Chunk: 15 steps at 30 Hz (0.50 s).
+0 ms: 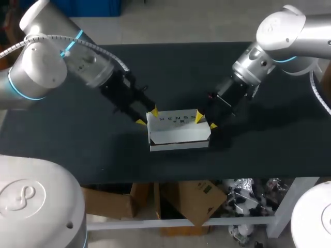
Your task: Assemble the packaging by folding the flat box into shape, placing the metal phone stand inside, and closing the box properly
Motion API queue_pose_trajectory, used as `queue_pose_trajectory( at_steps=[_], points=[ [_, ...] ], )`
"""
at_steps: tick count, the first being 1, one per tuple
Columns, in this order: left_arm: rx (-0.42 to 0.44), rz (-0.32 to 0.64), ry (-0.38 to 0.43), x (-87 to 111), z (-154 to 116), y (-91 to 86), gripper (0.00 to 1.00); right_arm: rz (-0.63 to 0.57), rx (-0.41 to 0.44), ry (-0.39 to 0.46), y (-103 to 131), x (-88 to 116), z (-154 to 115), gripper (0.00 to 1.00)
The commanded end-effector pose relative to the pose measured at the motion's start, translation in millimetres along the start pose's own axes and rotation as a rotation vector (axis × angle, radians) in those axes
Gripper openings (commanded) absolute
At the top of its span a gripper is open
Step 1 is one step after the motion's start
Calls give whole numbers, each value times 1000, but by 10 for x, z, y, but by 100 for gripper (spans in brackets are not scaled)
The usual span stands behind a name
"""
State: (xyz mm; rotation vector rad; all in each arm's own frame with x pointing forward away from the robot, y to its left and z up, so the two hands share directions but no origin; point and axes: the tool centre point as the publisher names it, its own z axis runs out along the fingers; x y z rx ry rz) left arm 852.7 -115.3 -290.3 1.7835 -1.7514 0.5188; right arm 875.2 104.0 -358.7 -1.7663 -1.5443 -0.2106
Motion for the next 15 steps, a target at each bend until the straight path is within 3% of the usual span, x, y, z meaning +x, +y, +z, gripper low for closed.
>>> queue_pose_trajectory(
  at_steps=[1, 7, 13, 15],
  points=[
    [6, 56, -15, 32, -37, 49, 50, 0, 4, -1, 11, 1, -2, 49],
    [-1, 202, -67, 101, -48, 66, 70, 0, 4, -1, 11, 1, -2, 49],
    [5, 362, -133, 194, -67, 97, 79, 0, 4, -1, 11, 1, -2, 48],
    [3, 425, -168, 239, -68, 111, 91, 0, 4, -1, 11, 1, -2, 48]
  ],
)
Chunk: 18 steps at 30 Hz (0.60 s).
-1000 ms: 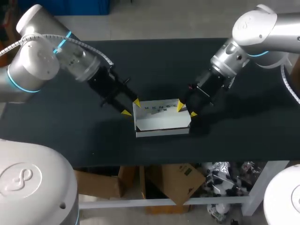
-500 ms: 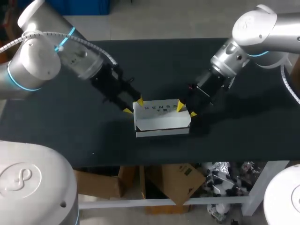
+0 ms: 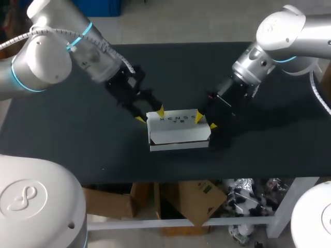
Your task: Assemble the packaging by folding the flat box into shape, placing the metal phone stand inside, and closing the box properly
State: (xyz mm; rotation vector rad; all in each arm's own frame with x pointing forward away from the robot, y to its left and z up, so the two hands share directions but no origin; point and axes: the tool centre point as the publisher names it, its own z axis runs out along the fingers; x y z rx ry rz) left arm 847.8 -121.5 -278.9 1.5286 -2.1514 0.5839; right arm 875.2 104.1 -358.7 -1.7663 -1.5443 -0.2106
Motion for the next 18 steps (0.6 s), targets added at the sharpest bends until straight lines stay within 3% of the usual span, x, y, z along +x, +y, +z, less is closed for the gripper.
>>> queue_pose_trajectory(
  at_steps=[1, 18],
  points=[
    [-14, 103, -82, 146, -41, -1, 100, 0, 4, -1, 10, 0, -2, 48],
    [-79, 645, -220, 273, -124, -31, 100, 0, 4, -1, 10, 0, -2, 48]
  ],
)
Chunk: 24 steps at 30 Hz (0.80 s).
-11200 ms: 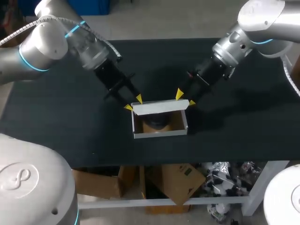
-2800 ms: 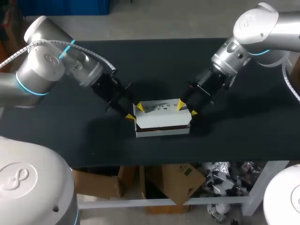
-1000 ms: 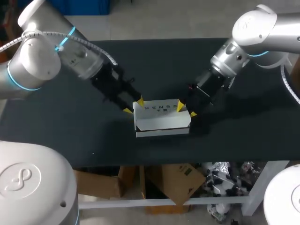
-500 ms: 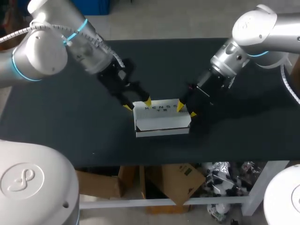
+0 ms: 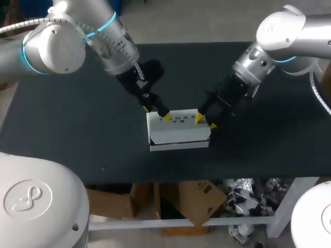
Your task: Assemble the packaging by folding the flat box into shape, placing the metal phone stand inside, and closing the box properly
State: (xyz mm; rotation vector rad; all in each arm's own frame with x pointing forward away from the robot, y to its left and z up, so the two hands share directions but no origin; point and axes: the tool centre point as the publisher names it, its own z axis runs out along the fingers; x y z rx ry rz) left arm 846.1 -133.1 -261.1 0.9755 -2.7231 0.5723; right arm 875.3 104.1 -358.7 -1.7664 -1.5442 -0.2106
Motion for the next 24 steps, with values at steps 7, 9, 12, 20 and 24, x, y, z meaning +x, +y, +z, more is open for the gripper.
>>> queue_pose_trajectory(
  at_steps=[7, 9, 12, 20, 24],
  points=[
    [-113, 300, -180, 195, 65, -1, 100, 0, 4, -1, 10, 0, -2, 48],
    [-141, 350, -233, 233, 119, 15, 100, 0, 4, -1, 10, 0, -2, 48],
    [-152, 390, -286, 268, 176, 34, 100, 0, 4, -1, 10, 0, -2, 47],
    [-143, 375, -311, 281, 197, 24, 100, 0, 4, -1, 10, 0, -2, 47],
    [-143, 375, -311, 281, 197, 24, 100, 0, 4, -1, 10, 0, -2, 47]
  ],
)
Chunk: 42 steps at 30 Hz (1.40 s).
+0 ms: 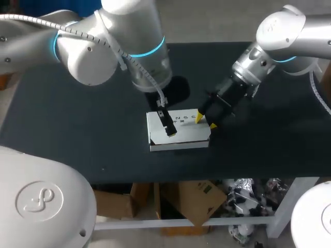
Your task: Assemble the packaging by folding the flat box into shape, placing the metal phone stand inside, and closing the box properly
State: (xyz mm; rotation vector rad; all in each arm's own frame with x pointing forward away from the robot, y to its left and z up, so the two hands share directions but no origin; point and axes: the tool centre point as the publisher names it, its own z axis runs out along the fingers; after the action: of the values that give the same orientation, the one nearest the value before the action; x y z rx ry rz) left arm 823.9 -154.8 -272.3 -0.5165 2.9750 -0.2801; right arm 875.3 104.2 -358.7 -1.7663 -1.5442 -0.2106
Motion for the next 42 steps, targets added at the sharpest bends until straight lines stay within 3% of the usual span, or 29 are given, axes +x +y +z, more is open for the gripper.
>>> queue_pose_trajectory(
  at_steps=[1, 8, 17, 33, 36, 42],
  points=[
    [-4, -1, -14, 19, -13, -4, 100, 0, 4, -1, 10, -1, -3, 47],
    [-4, -1, -14, 19, -13, -4, 100, 0, 4, -1, 10, -1, -3, 47],
    [-6, 124, -72, 84, 64, 56, 100, 0, 4, -1, 10, -1, -3, 47],
    [-22, 104, -49, -135, 400, 87, 99, 0, 4, -1, 10, -1, -3, 47],
    [-26, 105, -45, -137, 430, 88, 87, 0, 4, -1, 10, -1, -3, 47],
    [-35, 108, -43, -140, 481, 90, 90, 0, 4, -1, 10, -1, -3, 47]
  ],
)
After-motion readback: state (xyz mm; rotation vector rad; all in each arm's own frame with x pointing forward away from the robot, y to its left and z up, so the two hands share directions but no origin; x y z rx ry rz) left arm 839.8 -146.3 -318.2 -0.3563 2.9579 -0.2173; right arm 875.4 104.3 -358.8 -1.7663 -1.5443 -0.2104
